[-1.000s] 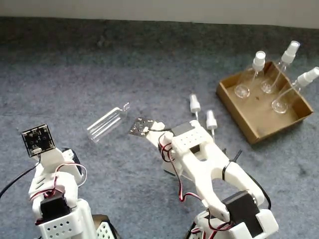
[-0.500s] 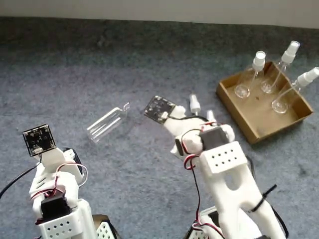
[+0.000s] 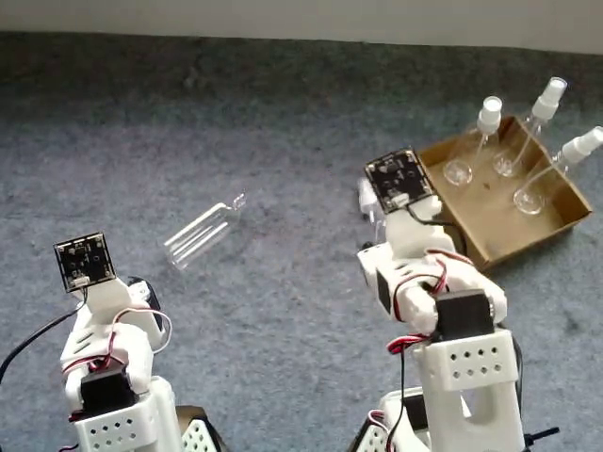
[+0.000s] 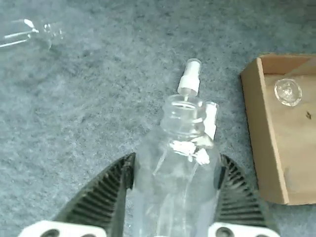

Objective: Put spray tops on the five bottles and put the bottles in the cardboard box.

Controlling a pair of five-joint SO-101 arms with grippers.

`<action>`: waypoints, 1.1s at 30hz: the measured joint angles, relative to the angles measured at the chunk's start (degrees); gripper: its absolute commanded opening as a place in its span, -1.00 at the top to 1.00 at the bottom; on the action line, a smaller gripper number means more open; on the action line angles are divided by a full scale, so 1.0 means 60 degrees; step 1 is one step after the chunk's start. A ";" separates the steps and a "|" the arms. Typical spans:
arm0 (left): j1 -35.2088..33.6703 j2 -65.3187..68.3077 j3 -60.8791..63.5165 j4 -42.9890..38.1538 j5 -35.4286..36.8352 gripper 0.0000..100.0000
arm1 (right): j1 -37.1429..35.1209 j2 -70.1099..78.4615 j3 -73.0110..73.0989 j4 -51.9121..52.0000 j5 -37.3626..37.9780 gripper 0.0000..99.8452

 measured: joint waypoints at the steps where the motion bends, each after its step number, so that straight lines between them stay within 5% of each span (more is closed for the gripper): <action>1: 0.0000 0.0000 0.0000 0.0000 0.0000 0.98 | 0.0029 -0.0161 0.0103 0.0000 -0.0220 0.69; 7: 0.0132 0.0000 0.0000 0.0000 -0.0029 0.99 | 0.0103 -0.1289 0.0777 0.0000 -0.1040 0.69; 18: 0.1289 0.0000 -0.1626 0.0000 -0.2198 0.99 | 0.0117 -0.3531 0.1773 0.0000 -0.1685 0.69; 33: 0.1319 0.1348 -0.4864 0.0469 -0.3062 0.99 | 0.3253 -0.3751 0.1802 0.0000 -0.1685 0.69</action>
